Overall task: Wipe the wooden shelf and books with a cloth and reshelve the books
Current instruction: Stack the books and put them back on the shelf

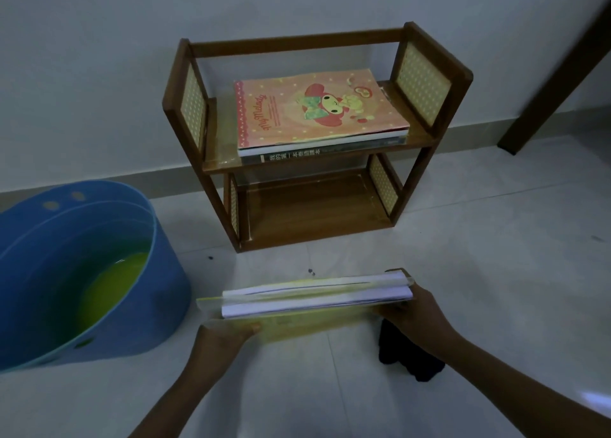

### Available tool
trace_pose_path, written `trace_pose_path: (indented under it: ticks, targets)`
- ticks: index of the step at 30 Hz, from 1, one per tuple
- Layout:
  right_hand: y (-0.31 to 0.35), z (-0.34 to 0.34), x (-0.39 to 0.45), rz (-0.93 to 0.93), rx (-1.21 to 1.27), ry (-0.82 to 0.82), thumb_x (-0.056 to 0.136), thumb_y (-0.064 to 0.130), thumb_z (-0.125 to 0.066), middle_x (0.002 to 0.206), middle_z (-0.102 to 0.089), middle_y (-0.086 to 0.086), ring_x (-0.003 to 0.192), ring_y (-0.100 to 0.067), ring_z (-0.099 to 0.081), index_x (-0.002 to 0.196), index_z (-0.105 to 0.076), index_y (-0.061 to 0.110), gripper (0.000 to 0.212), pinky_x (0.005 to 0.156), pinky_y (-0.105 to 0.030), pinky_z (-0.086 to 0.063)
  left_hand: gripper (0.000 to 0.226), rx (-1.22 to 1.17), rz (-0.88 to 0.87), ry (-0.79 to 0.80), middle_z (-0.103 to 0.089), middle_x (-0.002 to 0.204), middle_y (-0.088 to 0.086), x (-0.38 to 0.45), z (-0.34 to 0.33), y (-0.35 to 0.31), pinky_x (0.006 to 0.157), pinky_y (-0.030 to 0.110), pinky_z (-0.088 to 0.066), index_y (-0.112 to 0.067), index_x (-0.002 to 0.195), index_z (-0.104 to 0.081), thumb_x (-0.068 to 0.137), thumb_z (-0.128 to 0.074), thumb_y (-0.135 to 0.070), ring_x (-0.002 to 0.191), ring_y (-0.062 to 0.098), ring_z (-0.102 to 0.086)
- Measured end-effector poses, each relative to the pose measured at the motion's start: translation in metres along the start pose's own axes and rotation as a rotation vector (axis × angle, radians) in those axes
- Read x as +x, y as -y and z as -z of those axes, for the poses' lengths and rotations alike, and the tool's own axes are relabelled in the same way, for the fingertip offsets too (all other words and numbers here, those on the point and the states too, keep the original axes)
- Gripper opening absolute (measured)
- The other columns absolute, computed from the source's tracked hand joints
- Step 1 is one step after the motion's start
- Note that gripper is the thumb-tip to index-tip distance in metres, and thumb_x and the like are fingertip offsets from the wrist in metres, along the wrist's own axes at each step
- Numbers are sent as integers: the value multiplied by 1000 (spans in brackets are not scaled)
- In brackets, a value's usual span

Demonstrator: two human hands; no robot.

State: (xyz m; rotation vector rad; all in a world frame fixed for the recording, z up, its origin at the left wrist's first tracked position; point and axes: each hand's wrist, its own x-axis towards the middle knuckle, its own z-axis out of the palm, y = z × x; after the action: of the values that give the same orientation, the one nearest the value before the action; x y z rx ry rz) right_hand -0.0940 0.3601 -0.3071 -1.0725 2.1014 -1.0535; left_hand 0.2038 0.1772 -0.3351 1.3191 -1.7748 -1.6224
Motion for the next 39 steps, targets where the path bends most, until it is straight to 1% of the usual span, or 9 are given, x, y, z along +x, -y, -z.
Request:
trace_pose_path:
  ticks: [3, 9, 14, 18, 21, 27, 32, 36, 39]
  targets:
    - [-21, -11, 4, -29, -9, 59, 75, 39, -64, 86, -65, 35, 89, 23, -55, 107, -59, 25, 35, 74, -6, -45, 39, -6, 6, 8, -76, 94, -4, 2, -6, 2, 82, 40, -58, -37, 87, -76, 51, -87, -46, 89, 19, -71]
    - [-23, -9, 42, -83, 189, 111, 80, 23, -75, 101, -69, -1, 86, -1, -68, 116, -56, 15, 42, 70, -22, -56, 44, 61, 40, -28, -76, 89, -3, 33, -8, 1, 82, 52, -56, -28, 86, -75, 50, -86, -51, 87, 23, -71]
    - [-5, 19, 107, -104, 340, 158, 89, 11, -64, 109, -68, -15, 96, -30, -68, 127, -49, 16, 41, 77, -47, -58, 26, 187, 9, -27, -74, 97, -3, 84, -30, -42, 83, 41, -55, -18, 102, -70, 82, -71, -34, 89, 17, -69]
    - [5, 17, 166, -225, 255, 139, 92, 8, -60, 89, -64, -10, 75, -28, -65, 118, -46, 20, 33, 54, -35, -55, 24, 150, 94, -89, -68, 94, 2, 138, -46, -60, 72, 32, -55, -16, 107, -65, 87, -68, -28, 82, 19, -65]
    - [-6, 1, 200, -236, 145, 54, 88, 10, -64, 94, -61, -12, 86, -32, -62, 121, -47, 13, 37, 63, -35, -53, 25, 231, 173, -185, -60, 71, 4, 168, -54, -66, 48, 25, -47, -8, 79, -57, 86, -69, -29, 63, 17, -58]
    - [-12, -21, 220, -207, 59, -100, 87, -8, -55, 92, -58, -11, 85, -23, -55, 110, -55, 3, 25, 55, -11, -43, 21, 367, 144, -187, -55, 91, 4, 197, -64, -57, 80, 33, -43, -15, 92, -49, 87, -66, -26, 94, 28, -55]
    - [-18, -27, 211, -23, 83, -139, 84, -11, -55, 107, -59, -13, 97, -25, -57, 128, -46, 8, 49, 68, -8, -45, 66, 266, -75, -3, -62, 124, -2, 203, -54, -50, 95, 37, -51, -19, 132, -46, 75, -76, -37, 117, 20, -59]
    - [-32, -11, 184, 43, 105, 86, 77, 2, -74, 121, -51, 16, 106, 5, -56, 137, -27, 30, 81, 79, -8, -47, 139, 396, -218, 251, -26, 155, -13, 185, -38, -29, 101, 30, -46, -36, 148, 19, 60, -89, -44, 135, 2, -38]
    - [-43, -6, 173, 45, -227, 114, 81, 12, -71, 126, -47, 8, 103, -5, -51, 148, -11, 28, 92, 82, -16, -43, 134, 793, -291, 99, 4, 161, 11, 169, -40, -13, 85, 45, -55, -37, 136, 42, 76, -78, -28, 122, 26, -52]
